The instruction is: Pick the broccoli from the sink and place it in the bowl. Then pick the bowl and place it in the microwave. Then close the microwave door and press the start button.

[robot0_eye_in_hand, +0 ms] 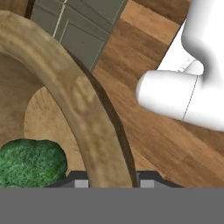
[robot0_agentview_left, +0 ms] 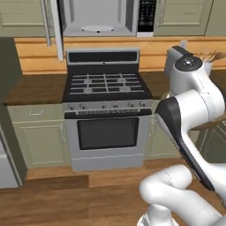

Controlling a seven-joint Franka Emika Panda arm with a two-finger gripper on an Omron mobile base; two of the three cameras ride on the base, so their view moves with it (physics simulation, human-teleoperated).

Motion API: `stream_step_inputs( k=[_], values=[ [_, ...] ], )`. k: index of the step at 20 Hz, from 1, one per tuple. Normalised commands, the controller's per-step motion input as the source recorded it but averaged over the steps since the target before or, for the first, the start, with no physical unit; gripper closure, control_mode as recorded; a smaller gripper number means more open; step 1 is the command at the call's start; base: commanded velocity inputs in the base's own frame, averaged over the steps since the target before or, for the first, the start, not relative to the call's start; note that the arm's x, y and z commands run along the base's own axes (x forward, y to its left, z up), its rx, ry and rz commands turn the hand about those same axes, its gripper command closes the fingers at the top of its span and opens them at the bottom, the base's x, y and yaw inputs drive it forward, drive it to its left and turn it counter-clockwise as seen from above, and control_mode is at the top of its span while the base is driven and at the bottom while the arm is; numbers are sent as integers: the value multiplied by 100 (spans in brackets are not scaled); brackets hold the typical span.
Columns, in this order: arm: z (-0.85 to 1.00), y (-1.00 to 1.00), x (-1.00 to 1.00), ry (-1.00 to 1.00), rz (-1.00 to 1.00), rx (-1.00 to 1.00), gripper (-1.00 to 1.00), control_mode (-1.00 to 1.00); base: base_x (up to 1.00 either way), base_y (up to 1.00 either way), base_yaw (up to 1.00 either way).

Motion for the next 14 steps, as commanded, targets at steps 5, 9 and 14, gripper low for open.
stream_step_inputs(
  k=[5, 9, 14],
  values=[
    [0, 0, 0, 0, 0, 0, 100, 100, 100, 38, -24],
    [0, 0, 0, 0, 0, 0, 100, 100, 99, 61, -22],
    [0, 0, 0, 0, 0, 0, 100, 100, 87, 64, -14]
  ],
)
